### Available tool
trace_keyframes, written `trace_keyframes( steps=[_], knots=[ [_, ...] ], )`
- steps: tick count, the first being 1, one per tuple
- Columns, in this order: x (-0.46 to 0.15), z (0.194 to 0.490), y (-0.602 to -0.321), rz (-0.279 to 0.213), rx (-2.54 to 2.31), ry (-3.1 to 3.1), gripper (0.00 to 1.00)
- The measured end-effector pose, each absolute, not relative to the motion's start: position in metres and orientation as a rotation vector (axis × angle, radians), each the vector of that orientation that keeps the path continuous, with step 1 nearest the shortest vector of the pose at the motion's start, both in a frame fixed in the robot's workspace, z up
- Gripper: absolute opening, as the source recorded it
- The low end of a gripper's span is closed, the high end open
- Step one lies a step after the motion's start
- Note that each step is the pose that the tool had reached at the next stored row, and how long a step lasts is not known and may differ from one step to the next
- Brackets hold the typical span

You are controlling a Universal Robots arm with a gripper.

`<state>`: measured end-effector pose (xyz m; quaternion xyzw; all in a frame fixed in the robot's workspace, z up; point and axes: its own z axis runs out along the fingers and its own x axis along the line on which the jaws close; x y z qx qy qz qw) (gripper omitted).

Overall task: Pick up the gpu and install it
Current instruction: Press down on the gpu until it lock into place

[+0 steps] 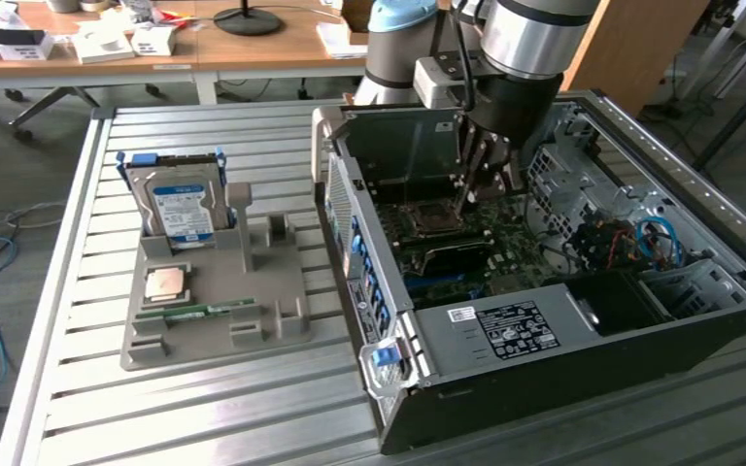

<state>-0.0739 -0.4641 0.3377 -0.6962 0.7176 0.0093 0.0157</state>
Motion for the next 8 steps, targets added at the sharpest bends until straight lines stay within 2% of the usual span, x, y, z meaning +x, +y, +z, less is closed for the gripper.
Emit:
trace_keyframes(
  steps=[1, 8],
  knots=[
    [-0.0739, 0.3377, -0.4641, 0.029, -2.166, 2.232, 0.11],
    [-0.0739, 0.3377, -0.4641, 0.029, -2.166, 2.232, 0.11]
  ],
)
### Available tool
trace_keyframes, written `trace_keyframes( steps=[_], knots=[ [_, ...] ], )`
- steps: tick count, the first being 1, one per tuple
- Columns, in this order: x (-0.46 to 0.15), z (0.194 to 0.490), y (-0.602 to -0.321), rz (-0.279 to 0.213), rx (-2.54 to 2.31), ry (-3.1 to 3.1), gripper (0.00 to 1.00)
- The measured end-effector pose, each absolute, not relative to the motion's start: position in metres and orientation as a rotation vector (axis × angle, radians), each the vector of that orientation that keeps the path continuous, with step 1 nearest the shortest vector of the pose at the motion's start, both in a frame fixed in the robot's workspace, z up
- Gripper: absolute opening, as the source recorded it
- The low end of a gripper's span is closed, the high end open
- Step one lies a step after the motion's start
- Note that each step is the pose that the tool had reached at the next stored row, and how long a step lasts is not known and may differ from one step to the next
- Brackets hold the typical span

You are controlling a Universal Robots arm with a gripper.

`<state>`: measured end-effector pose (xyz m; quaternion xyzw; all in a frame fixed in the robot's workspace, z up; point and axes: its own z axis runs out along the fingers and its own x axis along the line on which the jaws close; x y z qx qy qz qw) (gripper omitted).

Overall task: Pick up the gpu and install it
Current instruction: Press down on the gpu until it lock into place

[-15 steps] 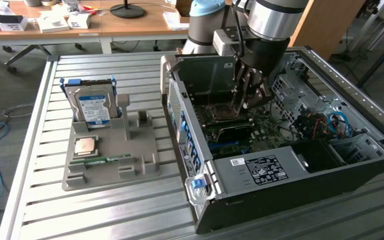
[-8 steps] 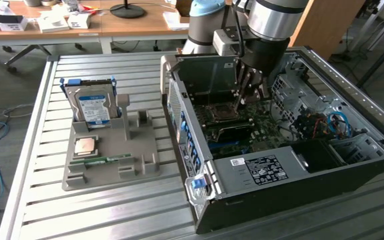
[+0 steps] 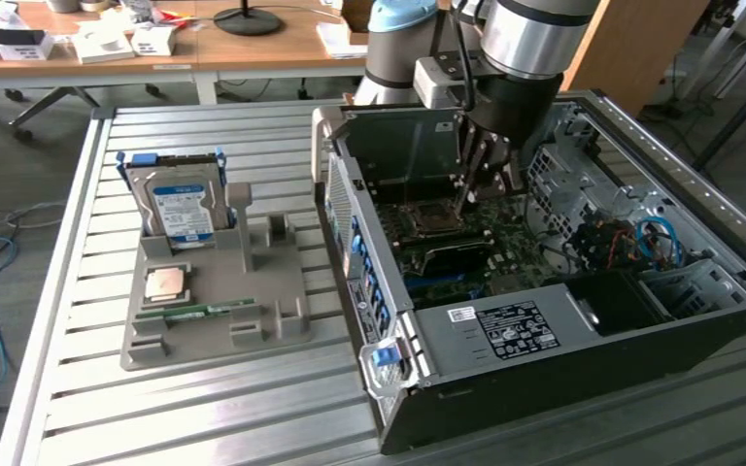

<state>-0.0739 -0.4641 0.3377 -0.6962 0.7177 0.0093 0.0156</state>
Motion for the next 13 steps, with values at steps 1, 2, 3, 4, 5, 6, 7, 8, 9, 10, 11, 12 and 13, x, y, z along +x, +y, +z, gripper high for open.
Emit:
trace_keyframes(
  steps=[1, 2, 3, 4, 5, 6, 7, 8, 9, 10, 11, 12, 13],
  knots=[
    [-0.0739, 0.3377, -0.4641, 0.029, -2.166, 2.232, 0.11],
    [-0.0739, 0.3377, -0.4641, 0.029, -2.166, 2.232, 0.11],
    [-0.0739, 0.3377, -0.4641, 0.029, -2.166, 2.232, 0.11],
    [-0.0739, 0.3377, -0.4641, 0.029, -2.166, 2.232, 0.11],
    [-0.0739, 0.3377, -0.4641, 0.029, -2.166, 2.232, 0.11],
    [-0.0739, 0.3377, -0.4641, 0.029, -2.166, 2.232, 0.11],
    [-0.0739, 0.3377, -0.4641, 0.029, -2.166, 2.232, 0.11],
    [-0.0739, 0.3376, -0.4641, 0.029, -2.166, 2.232, 0.11],
    [-0.0739, 0.3367, -0.4641, 0.029, -2.165, 2.232, 0.11],
    [-0.0739, 0.3352, -0.4641, 0.029, -2.166, 2.232, 0.11],
    [-0.0739, 0.3334, -0.4641, 0.029, -2.166, 2.232, 0.11],
    [-0.0739, 0.3316, -0.4641, 0.029, -2.166, 2.232, 0.11],
    [-0.0739, 0.3298, -0.4641, 0.029, -2.166, 2.232, 0.11]
  ],
)
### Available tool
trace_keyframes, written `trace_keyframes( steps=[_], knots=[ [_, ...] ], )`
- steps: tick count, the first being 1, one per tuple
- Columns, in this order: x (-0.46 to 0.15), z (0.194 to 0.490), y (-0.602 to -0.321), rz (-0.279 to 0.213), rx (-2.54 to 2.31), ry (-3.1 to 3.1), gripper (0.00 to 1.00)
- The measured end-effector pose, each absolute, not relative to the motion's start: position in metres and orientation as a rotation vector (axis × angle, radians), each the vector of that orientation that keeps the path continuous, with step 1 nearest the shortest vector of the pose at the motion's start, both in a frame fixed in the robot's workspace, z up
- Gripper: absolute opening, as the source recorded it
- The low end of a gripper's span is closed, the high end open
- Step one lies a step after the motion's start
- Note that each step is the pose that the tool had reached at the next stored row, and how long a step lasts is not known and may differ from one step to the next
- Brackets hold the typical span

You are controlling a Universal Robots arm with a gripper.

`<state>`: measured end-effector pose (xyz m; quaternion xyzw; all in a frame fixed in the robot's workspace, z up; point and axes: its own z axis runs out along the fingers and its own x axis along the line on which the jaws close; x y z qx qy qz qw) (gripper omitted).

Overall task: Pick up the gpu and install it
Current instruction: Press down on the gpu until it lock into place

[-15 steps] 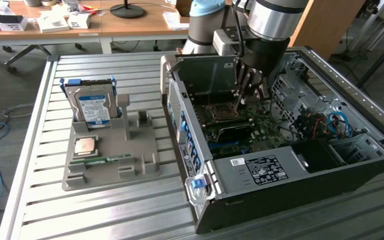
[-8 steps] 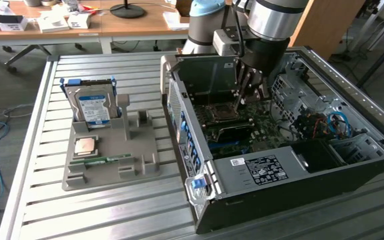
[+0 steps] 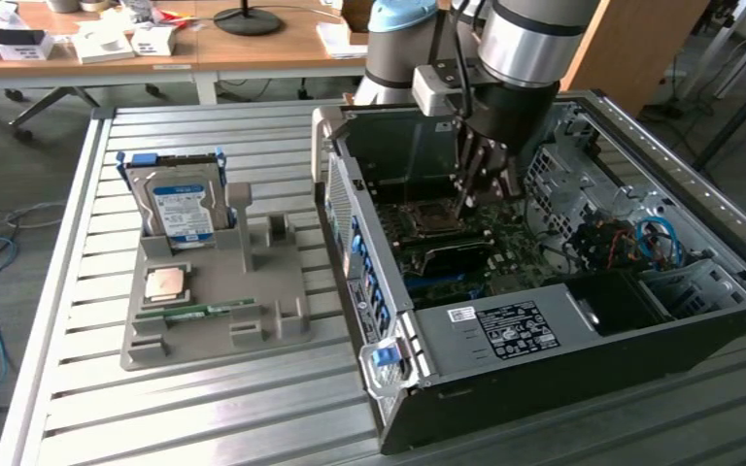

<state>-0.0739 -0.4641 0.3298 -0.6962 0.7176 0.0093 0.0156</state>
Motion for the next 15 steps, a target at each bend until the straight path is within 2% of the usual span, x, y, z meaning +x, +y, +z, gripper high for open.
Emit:
trace_keyframes(
  steps=[9, 15],
  knots=[
    [-0.074, 0.314, -0.464, 0.029, -2.166, 2.232, 0.11],
    [-0.076, 0.313, -0.464, 0.029, -2.165, 2.232, 0.11]
  ],
)
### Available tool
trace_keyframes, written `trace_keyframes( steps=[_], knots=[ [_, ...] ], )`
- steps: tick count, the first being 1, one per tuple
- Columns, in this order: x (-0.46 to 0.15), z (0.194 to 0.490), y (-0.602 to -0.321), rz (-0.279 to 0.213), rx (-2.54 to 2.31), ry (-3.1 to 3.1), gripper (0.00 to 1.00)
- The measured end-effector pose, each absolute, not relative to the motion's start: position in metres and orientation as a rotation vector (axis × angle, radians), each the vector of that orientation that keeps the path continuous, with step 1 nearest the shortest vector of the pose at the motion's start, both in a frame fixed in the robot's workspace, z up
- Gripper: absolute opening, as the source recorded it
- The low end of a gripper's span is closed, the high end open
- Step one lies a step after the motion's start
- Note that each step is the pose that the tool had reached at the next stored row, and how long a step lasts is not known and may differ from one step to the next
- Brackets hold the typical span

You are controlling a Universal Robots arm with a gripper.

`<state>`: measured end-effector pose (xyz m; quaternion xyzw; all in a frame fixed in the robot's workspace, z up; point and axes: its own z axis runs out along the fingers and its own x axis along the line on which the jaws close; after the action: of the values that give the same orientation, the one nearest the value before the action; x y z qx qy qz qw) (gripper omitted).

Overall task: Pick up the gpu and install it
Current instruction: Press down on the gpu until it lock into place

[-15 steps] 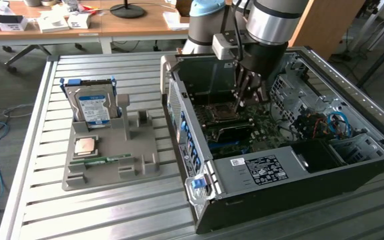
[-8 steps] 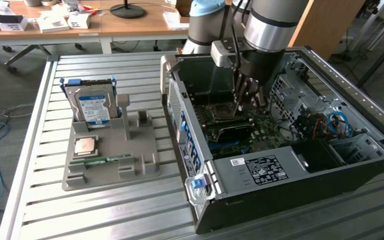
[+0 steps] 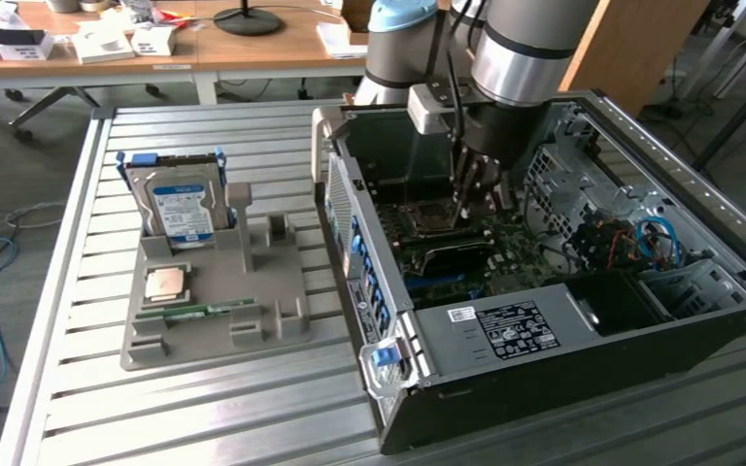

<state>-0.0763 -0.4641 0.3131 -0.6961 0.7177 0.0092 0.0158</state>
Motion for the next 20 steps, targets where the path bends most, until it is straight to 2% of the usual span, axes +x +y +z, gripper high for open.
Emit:
trace_keyframes(
  steps=[20],
  knots=[
    [-0.086, 0.296, -0.459, 0.028, -2.165, 2.232, 0.11]
  ],
)
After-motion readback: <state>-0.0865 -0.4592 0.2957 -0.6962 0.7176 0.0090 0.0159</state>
